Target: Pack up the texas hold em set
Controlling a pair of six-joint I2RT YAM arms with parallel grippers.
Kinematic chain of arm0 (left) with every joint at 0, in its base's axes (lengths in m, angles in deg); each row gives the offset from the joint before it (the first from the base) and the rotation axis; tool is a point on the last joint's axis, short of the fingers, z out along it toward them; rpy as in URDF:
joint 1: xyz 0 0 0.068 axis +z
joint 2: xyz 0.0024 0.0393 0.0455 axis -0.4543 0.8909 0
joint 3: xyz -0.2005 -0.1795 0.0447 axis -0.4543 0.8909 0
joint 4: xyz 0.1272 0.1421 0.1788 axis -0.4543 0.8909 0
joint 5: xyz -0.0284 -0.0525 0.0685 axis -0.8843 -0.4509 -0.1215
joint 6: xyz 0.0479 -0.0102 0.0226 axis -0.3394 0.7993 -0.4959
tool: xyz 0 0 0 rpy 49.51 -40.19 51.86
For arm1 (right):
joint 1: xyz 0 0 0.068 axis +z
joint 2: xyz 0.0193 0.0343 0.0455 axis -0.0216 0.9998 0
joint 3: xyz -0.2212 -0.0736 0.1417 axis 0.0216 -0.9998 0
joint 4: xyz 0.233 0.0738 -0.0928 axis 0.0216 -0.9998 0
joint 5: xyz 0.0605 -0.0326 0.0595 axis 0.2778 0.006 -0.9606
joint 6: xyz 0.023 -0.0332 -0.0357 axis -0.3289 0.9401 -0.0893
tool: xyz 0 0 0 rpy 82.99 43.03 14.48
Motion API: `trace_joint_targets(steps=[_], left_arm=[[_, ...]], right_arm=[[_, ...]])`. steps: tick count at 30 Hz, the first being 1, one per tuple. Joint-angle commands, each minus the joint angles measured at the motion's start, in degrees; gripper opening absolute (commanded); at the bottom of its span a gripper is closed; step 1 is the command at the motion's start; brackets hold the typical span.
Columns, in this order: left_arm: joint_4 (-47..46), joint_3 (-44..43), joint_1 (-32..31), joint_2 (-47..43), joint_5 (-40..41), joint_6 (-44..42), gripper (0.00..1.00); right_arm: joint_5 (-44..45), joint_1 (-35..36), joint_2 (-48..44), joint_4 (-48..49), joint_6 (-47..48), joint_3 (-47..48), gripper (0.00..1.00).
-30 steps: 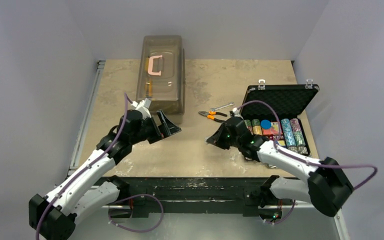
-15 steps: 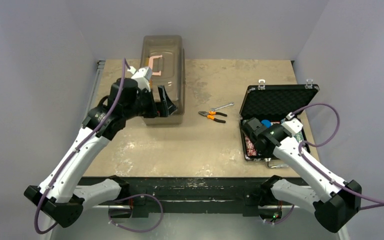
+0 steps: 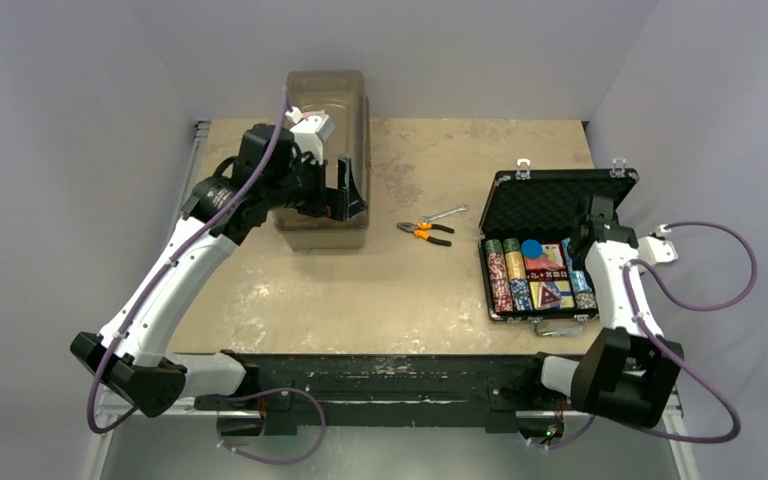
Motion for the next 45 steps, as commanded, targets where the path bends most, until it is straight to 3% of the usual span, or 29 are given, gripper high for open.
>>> trace_joint_targets(steps=[1, 8, 15, 40, 41, 44, 45], left_arm=[[-3.35, 6.06, -0.18, -5.23, -1.87, -3.55, 0.91], [-4.65, 9.45, -6.35, -9.03, 7.55, -9.12, 0.91], [-4.91, 10.35, -7.02, -11.29, 12.72, -9.49, 0.92], [-4.59, 10.64, -7.07, -10.46, 13.05, -9.76, 0.92], [-4.58, 10.64, -7.03, -10.52, 13.02, -9.76, 0.92], [-4.53, 10.59, -7.01, -10.56, 13.08, -9.76, 0.92], [-4.44, 10.63, -7.1, -10.61, 13.07, -9.8, 0.92]], right_arm=[[-4.28, -3.73, 2.26, 9.84, -0.25, -0.52, 0.0], [-8.3, -9.5, 3.54, 15.39, 1.98, -1.91, 0.0], [-8.98, -10.0, 5.27, 17.61, 2.87, -4.34, 0.0], [-7.28, -10.28, 8.99, 19.29, 3.2, -5.78, 0.0], [-7.39, -10.26, 9.23, 19.39, 3.37, -5.79, 0.02], [-7.44, -10.34, 9.79, 18.72, 4.37, -5.05, 0.33], [-7.69, -10.34, 9.65, 18.46, 4.82, -4.83, 0.36]])
